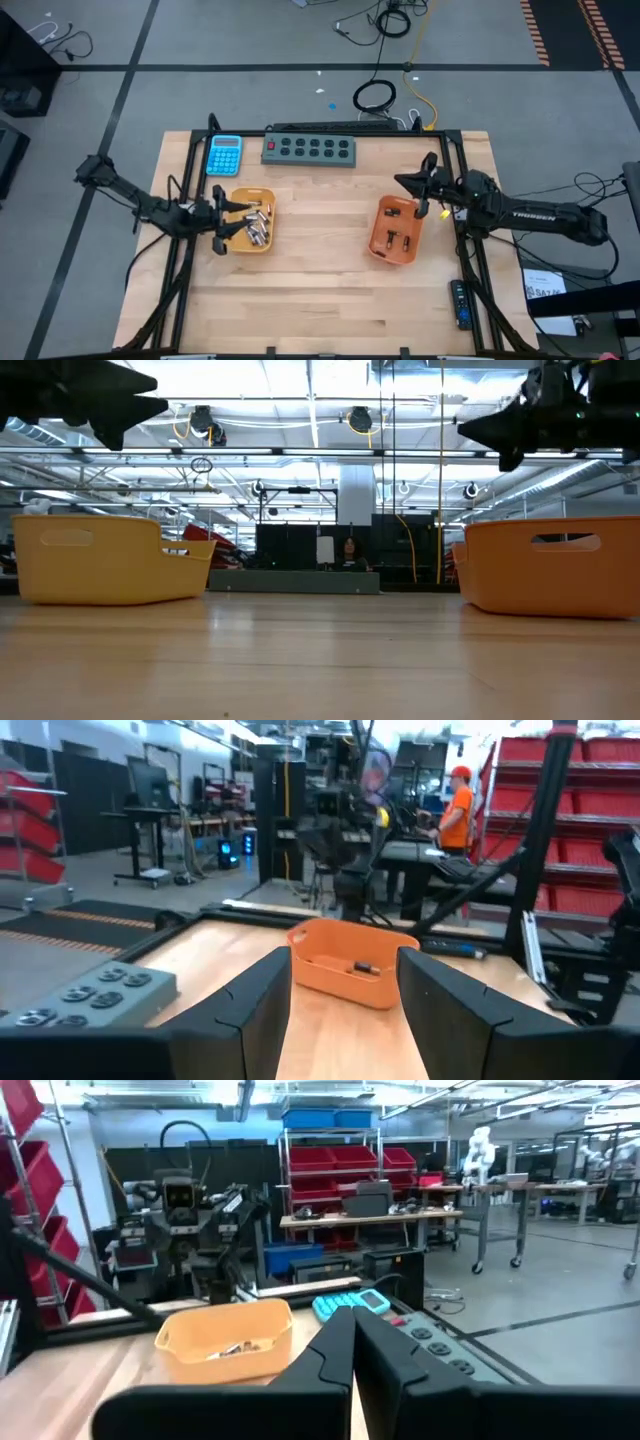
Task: Sort batteries
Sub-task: Return to Home Position
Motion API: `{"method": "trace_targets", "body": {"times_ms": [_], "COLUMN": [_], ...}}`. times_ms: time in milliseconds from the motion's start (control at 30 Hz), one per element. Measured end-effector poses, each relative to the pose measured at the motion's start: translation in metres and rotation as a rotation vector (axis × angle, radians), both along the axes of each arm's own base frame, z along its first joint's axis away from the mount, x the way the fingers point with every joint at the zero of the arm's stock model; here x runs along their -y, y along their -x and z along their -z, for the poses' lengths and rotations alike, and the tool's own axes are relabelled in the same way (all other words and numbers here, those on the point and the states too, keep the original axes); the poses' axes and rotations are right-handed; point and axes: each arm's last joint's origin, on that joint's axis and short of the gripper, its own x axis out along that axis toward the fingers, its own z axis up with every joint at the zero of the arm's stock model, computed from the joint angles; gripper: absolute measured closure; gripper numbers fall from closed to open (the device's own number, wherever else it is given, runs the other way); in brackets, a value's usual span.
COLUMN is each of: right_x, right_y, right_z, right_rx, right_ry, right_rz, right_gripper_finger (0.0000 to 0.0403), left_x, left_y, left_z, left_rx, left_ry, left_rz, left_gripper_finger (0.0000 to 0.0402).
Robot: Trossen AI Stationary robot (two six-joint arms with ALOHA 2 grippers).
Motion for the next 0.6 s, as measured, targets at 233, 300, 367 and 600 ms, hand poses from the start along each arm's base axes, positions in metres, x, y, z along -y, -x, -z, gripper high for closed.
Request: {"method": "trace_targets", "body": {"times_ms": [233, 300, 367, 600], "right_x": [0.007, 0.008, 0.010, 0.018], "right_y": [0.012, 0.014, 0.017, 0.029], "right_z": [0.005, 0.004, 0.002, 0.000], "right_rx": [0.038, 0.049, 0.063, 0.068], "right_ry": [-0.013, -0.007, 0.004, 0.039], "right_rz": [-0.038, -0.030, -0.018, 0.029], "right_gripper_finger": [0.0403, 0.0403, 0.0403, 0.0403], "left_x": [-0.007, -0.007, -0.008, -0.015], "left_y": [0.003, 0.003, 0.003, 0.004], "left_z": [-0.005, -0.003, -0.002, 0.004], "left_rx": [0.055, 0.039, 0.031, -0.023], "left_ry": [0.019, 0.010, 0.003, 0.017], "left_rz": [0.029, 0.030, 0.043, 0.052], "left_gripper_finger": [0.0211, 0.0211, 0.0211, 0.0235]}}
